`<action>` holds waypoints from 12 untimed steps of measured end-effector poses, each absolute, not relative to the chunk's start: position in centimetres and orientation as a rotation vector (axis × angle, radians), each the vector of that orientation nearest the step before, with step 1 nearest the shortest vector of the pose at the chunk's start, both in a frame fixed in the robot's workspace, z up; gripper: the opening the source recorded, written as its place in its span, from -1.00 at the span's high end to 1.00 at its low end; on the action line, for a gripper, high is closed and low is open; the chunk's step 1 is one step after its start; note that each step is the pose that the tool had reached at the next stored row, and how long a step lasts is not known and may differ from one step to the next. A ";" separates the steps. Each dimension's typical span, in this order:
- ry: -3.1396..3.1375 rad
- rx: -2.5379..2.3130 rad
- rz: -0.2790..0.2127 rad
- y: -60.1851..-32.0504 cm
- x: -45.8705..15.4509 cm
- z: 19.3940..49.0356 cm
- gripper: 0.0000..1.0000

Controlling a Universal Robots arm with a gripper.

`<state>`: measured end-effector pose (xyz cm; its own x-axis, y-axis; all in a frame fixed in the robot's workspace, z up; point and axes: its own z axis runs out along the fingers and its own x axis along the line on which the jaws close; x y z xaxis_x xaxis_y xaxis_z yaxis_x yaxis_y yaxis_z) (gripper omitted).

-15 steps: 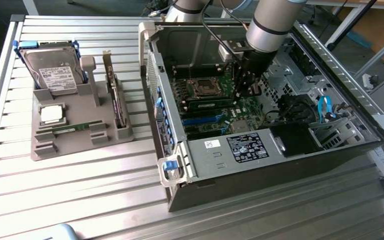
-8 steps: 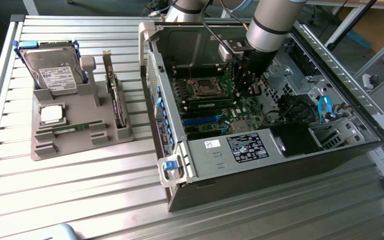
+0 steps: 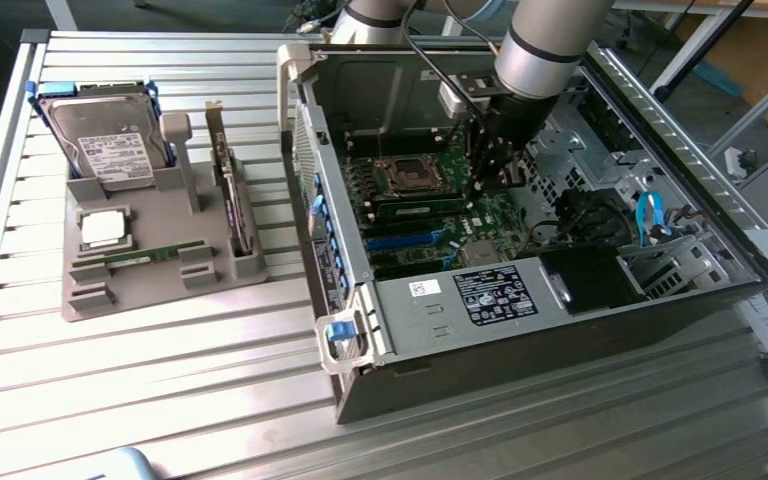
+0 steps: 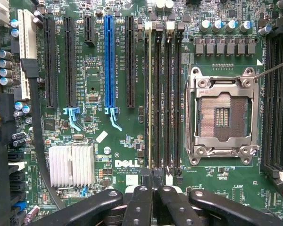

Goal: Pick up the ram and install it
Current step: 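Press down the ram until it locks into place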

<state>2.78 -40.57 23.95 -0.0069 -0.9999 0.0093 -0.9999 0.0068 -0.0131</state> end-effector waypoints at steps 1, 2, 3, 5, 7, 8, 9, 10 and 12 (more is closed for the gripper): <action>2.227 -2.212 -0.025 -40.6 2.8 24.0 0.79; 2.227 -2.212 -0.025 -40.6 2.7 24.0 0.79; 2.227 -2.212 -0.025 -40.6 2.6 24.0 0.79; 2.227 -2.212 -0.025 -40.6 2.3 24.0 0.79; 2.227 -2.212 -0.025 -40.6 1.7 23.9 0.79; 2.227 -2.212 -0.025 -40.6 1.3 23.9 0.79; 2.227 -2.212 -0.025 -40.6 1.1 23.9 0.79; 2.227 -2.212 -0.025 -40.6 0.8 23.9 0.79; 2.227 -2.212 -0.025 -40.6 0.2 23.9 0.79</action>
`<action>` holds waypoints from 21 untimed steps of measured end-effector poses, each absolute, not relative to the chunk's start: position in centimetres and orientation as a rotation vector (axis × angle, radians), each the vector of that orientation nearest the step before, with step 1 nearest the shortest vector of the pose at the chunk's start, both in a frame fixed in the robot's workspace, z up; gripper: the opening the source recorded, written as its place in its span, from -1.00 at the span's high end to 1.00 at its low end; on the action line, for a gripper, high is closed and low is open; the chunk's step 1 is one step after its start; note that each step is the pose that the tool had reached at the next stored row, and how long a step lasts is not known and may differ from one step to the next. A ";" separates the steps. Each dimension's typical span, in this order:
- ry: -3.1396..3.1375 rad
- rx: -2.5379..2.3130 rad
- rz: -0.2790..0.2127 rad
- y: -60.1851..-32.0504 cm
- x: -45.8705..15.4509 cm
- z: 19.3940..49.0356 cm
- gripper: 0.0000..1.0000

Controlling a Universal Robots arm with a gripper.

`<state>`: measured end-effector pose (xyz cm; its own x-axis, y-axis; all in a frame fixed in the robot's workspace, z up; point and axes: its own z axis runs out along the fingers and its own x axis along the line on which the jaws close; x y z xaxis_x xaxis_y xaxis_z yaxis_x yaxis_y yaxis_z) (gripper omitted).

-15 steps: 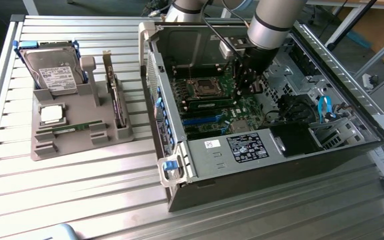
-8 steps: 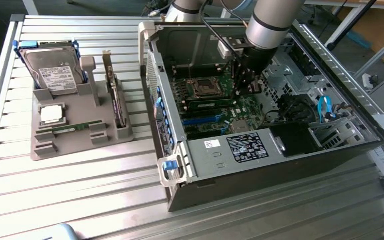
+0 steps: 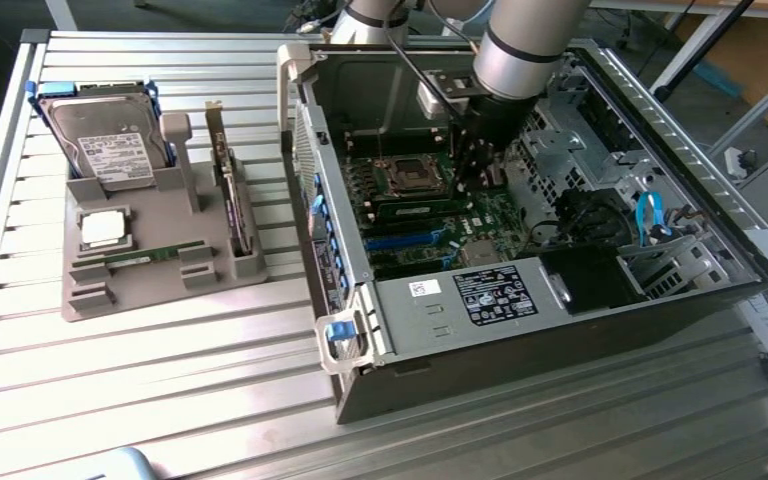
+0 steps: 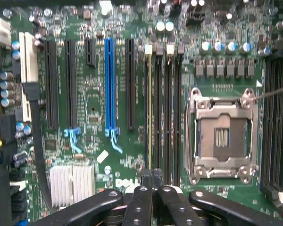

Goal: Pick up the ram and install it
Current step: 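Press down the ram until it locks into place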

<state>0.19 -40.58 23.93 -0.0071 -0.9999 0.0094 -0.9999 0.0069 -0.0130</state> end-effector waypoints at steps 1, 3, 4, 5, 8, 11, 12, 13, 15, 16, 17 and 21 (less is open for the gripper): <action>2.227 -2.212 -0.025 -40.6 -0.1 23.9 0.79; 2.227 -2.212 -0.025 -40.6 -0.7 23.9 0.79; 2.227 -2.212 -0.025 -40.6 -1.0 23.9 0.79; 2.227 -2.212 -0.025 -40.6 -1.2 23.9 0.79; 2.227 -2.212 -0.025 -40.6 -1.8 23.9 0.79; 2.227 -2.212 -0.025 -40.6 -2.4 23.9 0.79; 2.227 -2.212 -0.025 -40.6 -2.6 23.9 0.79; 2.227 -2.212 -0.025 -40.6 -2.7 23.9 0.79; 2.227 -2.212 -0.025 -40.6 -3.1 23.9 0.79; 2.227 -2.212 -0.025 -40.6 -3.2 23.9 0.79; 2.227 -2.212 -0.025 -40.6 -3.4 23.9 0.79; 2.227 -2.212 -0.025 -40.6 -4.0 23.9 0.79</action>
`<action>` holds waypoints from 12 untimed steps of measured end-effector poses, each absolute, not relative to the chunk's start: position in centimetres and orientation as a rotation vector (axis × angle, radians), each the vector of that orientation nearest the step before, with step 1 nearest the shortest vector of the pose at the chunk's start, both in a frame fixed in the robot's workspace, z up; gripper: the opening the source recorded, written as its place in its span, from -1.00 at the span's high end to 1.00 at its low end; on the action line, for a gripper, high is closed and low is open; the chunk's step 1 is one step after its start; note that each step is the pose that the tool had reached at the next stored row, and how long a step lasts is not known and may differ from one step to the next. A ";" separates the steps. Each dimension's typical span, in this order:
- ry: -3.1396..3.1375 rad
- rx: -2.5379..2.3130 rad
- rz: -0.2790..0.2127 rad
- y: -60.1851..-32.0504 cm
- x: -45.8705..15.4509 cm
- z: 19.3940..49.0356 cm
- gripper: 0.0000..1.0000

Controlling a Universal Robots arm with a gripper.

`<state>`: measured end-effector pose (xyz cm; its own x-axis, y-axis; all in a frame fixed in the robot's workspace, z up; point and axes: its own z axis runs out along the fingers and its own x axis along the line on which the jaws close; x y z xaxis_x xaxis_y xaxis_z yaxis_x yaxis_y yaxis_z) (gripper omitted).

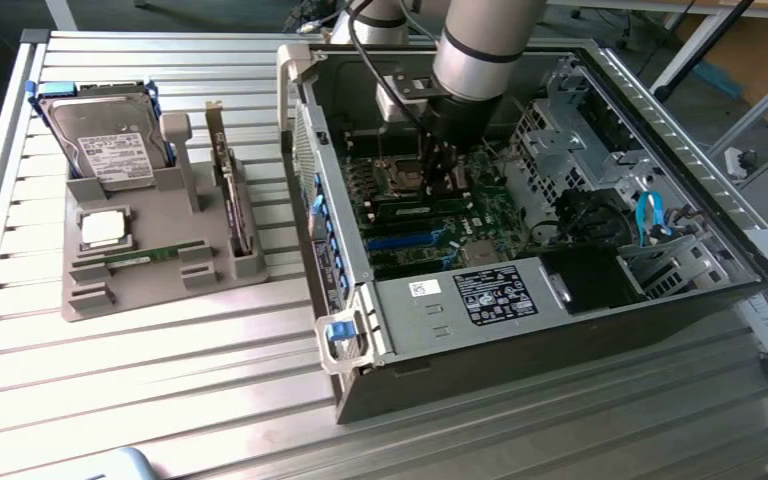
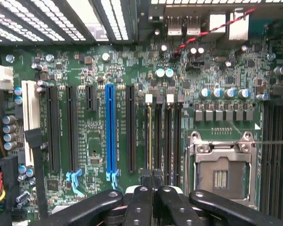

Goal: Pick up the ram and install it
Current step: 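Press down the ram until it locks into place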

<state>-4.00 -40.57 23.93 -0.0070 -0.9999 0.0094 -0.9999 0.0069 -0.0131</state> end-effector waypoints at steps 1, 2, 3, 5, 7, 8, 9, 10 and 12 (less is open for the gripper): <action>2.227 -2.212 -0.025 -40.6 -4.0 23.9 0.79; 2.227 -2.212 -0.025 -40.6 -4.0 23.9 0.79; 2.227 -2.212 -0.025 -40.6 -4.0 23.9 0.79; 2.227 -2.212 -0.025 -40.6 -4.0 23.9 0.79; 2.227 -2.212 -0.025 -40.6 -4.0 23.9 0.79; 2.227 -2.212 -0.025 -40.6 -4.0 23.8 0.79; 2.227 -2.212 -0.025 -40.6 -4.0 23.8 0.79; 2.227 -2.212 -0.025 -40.6 -4.0 23.7 0.79; 2.227 -2.212 -0.026 -40.6 -4.0 23.7 0.79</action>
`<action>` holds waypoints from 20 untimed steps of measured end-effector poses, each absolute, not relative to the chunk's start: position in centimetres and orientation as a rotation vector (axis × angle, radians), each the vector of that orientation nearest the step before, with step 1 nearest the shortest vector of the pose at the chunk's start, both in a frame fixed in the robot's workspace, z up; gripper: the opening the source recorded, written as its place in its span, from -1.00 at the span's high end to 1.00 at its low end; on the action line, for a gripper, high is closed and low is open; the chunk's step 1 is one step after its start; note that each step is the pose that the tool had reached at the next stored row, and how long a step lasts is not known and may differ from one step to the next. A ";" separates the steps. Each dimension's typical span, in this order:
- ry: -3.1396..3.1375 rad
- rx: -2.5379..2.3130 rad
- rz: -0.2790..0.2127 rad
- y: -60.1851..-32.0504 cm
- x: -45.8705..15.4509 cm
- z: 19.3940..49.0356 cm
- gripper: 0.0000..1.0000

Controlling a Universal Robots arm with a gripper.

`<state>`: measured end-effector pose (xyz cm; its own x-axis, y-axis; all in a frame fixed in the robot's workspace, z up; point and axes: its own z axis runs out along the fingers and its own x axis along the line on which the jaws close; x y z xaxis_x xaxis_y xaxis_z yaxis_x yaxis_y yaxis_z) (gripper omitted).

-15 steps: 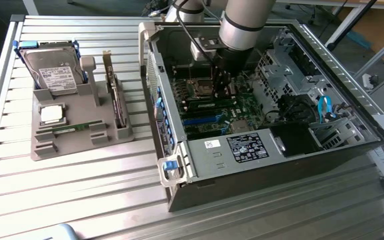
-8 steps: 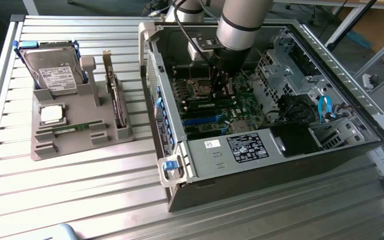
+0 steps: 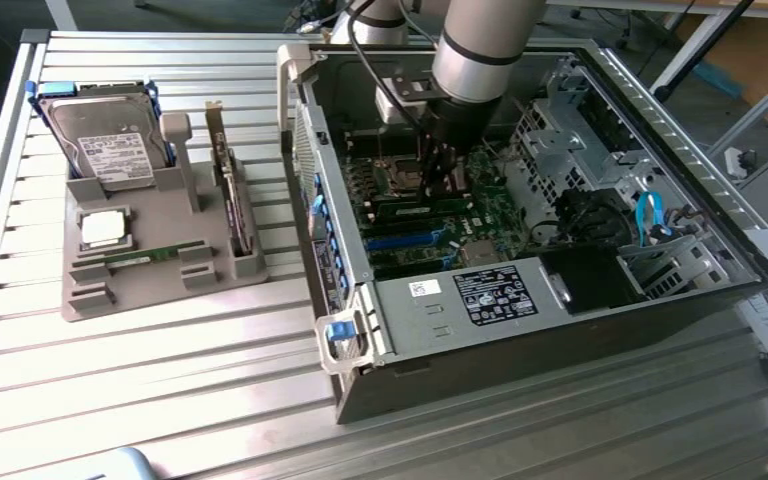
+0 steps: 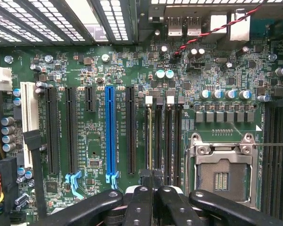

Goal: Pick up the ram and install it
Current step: 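Press down the ram until it locks into place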

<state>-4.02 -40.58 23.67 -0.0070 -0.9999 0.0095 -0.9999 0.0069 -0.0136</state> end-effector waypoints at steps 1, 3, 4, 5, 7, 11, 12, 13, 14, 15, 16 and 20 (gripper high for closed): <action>2.227 -2.212 -0.026 -40.6 -4.0 23.7 0.79; 2.227 -2.212 -0.026 -40.6 -4.0 23.7 0.79; 2.227 -2.212 -0.026 -40.6 -4.0 23.7 0.79; 2.227 -2.212 -0.026 -40.6 -4.0 23.7 0.79; 2.227 -2.212 -0.026 -40.6 -4.0 23.6 0.79; 2.227 -2.212 -0.026 -40.6 -4.0 23.6 0.79; 2.227 -2.212 -0.026 -40.6 -4.0 23.6 0.79; 2.227 -2.212 -0.026 -40.6 -4.0 23.5 0.79; 2.227 -2.212 -0.026 -40.6 -4.0 23.5 0.79; 2.227 -2.212 -0.026 -40.6 -4.0 23.5 0.79; 2.227 -2.212 -0.026 -40.6 -4.0 23.5 0.79; 2.227 -2.212 -0.026 -40.7 -4.0 23.4 0.79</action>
